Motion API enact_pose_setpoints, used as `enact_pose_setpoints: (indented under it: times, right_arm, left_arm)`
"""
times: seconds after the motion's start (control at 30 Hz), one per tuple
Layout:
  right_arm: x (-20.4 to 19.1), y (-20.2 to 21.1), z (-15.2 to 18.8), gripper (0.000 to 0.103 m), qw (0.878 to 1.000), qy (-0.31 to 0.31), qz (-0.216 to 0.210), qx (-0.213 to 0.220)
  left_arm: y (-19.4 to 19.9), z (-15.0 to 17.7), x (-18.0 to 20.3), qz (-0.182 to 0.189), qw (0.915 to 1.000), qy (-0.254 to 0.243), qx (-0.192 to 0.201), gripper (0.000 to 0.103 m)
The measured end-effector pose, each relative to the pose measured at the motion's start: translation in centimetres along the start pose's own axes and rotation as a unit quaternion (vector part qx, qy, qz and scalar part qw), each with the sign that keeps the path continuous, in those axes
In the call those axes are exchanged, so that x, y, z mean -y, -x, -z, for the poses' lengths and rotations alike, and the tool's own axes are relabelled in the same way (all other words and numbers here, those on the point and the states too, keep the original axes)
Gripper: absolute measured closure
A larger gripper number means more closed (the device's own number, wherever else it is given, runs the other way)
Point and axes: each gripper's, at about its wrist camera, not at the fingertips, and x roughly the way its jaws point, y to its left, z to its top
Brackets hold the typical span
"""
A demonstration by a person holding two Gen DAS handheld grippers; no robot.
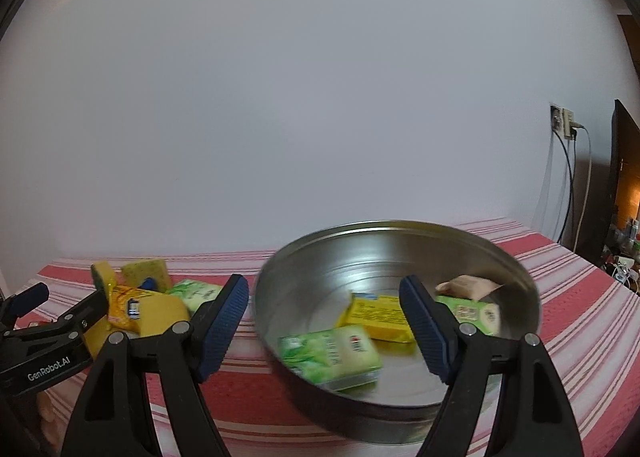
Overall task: Organize objects
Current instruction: 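Move both tools back toward the remaining items, then grasp the red snack packet with the left tool while the right grasps a yellow sponge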
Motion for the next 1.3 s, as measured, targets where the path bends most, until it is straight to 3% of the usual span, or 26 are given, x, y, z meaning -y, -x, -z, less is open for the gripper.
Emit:
enact_pose_setpoints:
  times: [0.33, 0.53, 0.77, 0.97, 1.17, 1.3]
  right_arm:
    - [-4.5, -1.0, 0.4, 0.023, 0.998, 0.026, -0.043, -0.028]
    - [-6.6, -3.3, 0.7, 0.023, 0.994, 0.032, -0.073, -0.075]
    - [-8.8, -4.9, 1.5, 0.023, 0.985, 0.028, -0.101, -0.137]
    - [-10.7, -8.0, 2.2, 0.023, 0.976, 0.031, -0.100, -0.193]
    - [-11.8, -10.2, 3.1, 0.023, 0.963, 0.037, -0.106, -0.245]
    - [-12.0, -11.0, 3.7, 0.023, 0.956, 0.038, -0.111, -0.268]
  left_arm:
    - [-1.1, 0.0, -6.1, -0.040, 0.9987, 0.005, -0.032, 0.000]
    - [-1.5, 0.5, -10.4, -0.071, 0.9953, 0.019, -0.063, 0.000]
    - [-3.5, 1.6, -14.2, -0.079, 0.9851, 0.060, -0.140, 0.000]
    - [-4.6, 2.2, -14.8, -0.088, 0.9792, 0.062, -0.172, 0.000]
    - [-6.1, 3.2, -16.8, -0.103, 0.9644, 0.102, -0.221, 0.000]
    - [-6.6, 3.6, -17.1, -0.105, 0.9598, 0.111, -0.235, 0.004]
